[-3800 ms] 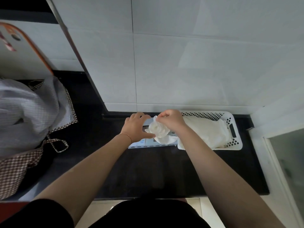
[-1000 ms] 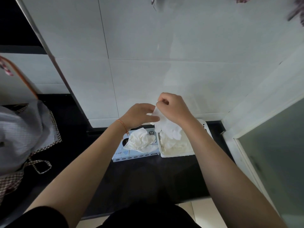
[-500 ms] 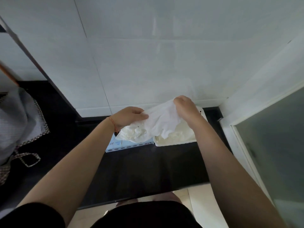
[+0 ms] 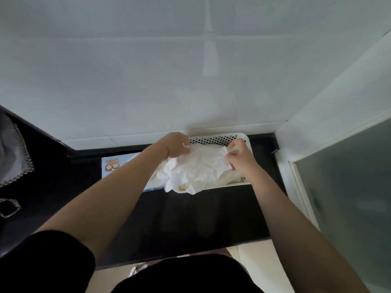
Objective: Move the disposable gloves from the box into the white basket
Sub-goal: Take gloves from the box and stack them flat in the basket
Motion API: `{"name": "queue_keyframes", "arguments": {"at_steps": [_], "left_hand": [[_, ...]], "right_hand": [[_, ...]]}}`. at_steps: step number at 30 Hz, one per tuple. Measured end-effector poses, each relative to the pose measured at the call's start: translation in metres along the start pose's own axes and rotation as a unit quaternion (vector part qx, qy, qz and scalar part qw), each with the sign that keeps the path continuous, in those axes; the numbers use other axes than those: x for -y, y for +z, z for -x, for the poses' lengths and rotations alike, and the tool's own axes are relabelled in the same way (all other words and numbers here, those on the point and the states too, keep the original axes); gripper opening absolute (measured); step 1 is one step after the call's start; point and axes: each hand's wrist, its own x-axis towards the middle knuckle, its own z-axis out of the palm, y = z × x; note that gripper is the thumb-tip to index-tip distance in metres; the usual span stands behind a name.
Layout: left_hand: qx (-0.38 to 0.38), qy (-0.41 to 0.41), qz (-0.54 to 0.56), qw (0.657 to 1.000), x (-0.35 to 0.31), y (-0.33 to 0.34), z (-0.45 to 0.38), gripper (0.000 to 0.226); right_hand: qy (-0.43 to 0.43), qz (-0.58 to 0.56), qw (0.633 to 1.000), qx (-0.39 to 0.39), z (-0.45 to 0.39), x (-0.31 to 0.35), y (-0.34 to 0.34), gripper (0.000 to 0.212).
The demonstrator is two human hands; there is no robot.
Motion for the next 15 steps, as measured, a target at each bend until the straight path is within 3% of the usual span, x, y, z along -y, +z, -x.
{"name": "queue_keyframes", "arguments": {"at_steps": [3, 7, 9, 12, 15], "left_hand": [[-0.012, 0.007, -0.061, 0.998, -0.014, 0.002, -0.018, 0.033], [-0.032, -0.017, -0.134, 0.99, -0.029, 0.01, -0.031, 0.028], [-0.085, -0.009, -0.186, 0.979, -0.035, 0.019, -0.03, 0.026], [-0.188, 0.089, -0.231, 0.95, -0.046, 0.048, -0.021, 0.027], [-0.167, 0.159, -0.195, 0.953, -0.055, 0.08, -0.011, 0.038]], "right_hand": [[-0.027, 0.037, 0.999, 0.001, -0.014, -0.011, -0.013, 0.023], [-0.053, 0.109, 0.993, -0.01, -0.03, -0.026, -0.022, 0.036], [-0.063, 0.152, 0.986, -0.014, -0.035, -0.031, -0.022, 0.037], [-0.08, 0.211, 0.974, -0.022, -0.039, -0.036, -0.017, 0.032], [-0.095, 0.27, 0.958, -0.022, -0.04, -0.037, -0.011, 0.03]]}}
